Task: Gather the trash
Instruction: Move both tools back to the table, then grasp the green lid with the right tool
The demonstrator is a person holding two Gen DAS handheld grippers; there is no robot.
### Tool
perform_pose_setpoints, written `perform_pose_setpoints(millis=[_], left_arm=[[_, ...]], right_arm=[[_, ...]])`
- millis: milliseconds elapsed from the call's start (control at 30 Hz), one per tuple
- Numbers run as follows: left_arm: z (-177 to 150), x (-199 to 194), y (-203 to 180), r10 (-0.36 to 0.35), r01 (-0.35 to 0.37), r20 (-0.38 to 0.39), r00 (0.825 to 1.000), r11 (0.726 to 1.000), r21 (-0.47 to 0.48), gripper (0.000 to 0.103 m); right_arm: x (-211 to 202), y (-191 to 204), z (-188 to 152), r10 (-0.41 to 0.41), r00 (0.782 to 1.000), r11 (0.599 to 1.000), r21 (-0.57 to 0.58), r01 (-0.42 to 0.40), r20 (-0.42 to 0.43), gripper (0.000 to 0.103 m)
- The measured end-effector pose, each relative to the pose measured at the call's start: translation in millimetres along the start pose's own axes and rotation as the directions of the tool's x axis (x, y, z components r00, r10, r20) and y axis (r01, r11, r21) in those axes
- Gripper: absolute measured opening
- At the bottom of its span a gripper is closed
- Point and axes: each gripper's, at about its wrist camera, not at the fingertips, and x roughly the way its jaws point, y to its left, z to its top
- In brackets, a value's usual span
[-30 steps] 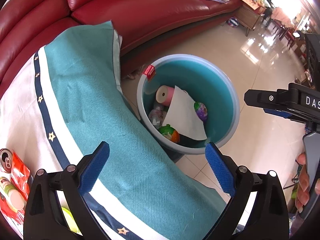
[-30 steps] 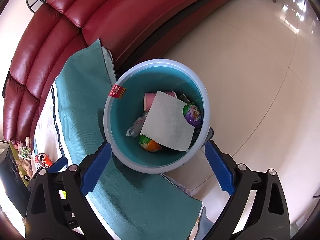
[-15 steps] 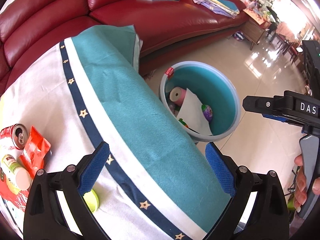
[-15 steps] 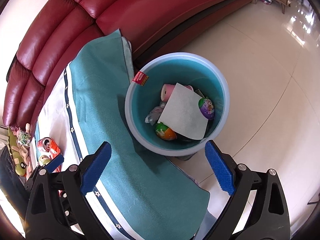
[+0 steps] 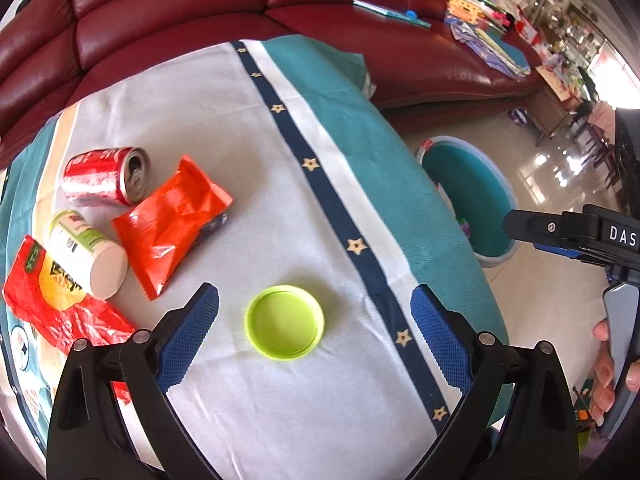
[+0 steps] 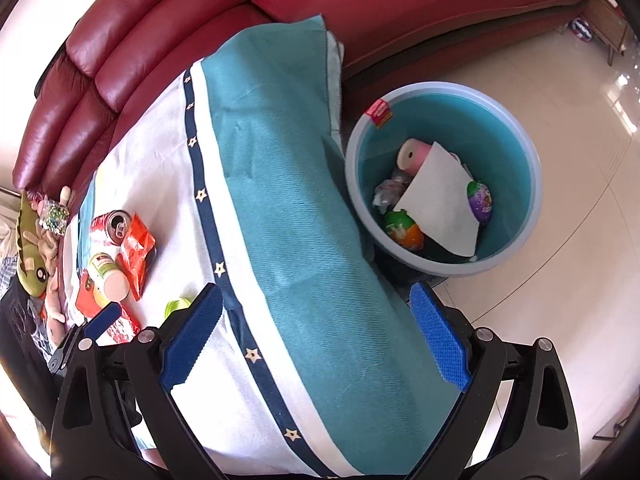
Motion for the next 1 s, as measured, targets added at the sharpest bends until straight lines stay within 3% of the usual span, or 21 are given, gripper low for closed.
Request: perform_pose_setpoints(millis=[433, 600, 867, 1000], left_arm=[[-47, -34, 129, 0.041, -0.031, 0.035, 0.999, 0.967, -0.251, 0.097], [-60, -38, 169, 0.037, -0.023, 0.035, 0.999, 0.942, -0.336, 0.097], [-69, -34, 196, 0.016, -0.003, 0.029, 0.999, 0.918, -0.395, 0.097], [-66, -31, 197, 0.009, 0.003, 0.028, 1.0, 0.92, -0.392, 0.097]], right_arm=[[54, 99, -41, -0.012, 0.993, 0.983, -0.183, -0.01, -0.119, 0.091], [69, 132, -56, -0.047, 0.993, 0.961, -0.275, 0.016, -0.106, 0.091], [90, 161, -71, -0.12, 0.991, 0.92, -0.382, 0.092, -0.052, 0.09], [98, 172, -75, -0.149, 0.988, 0.898, -0.425, 0.115, -0.048, 0.08]])
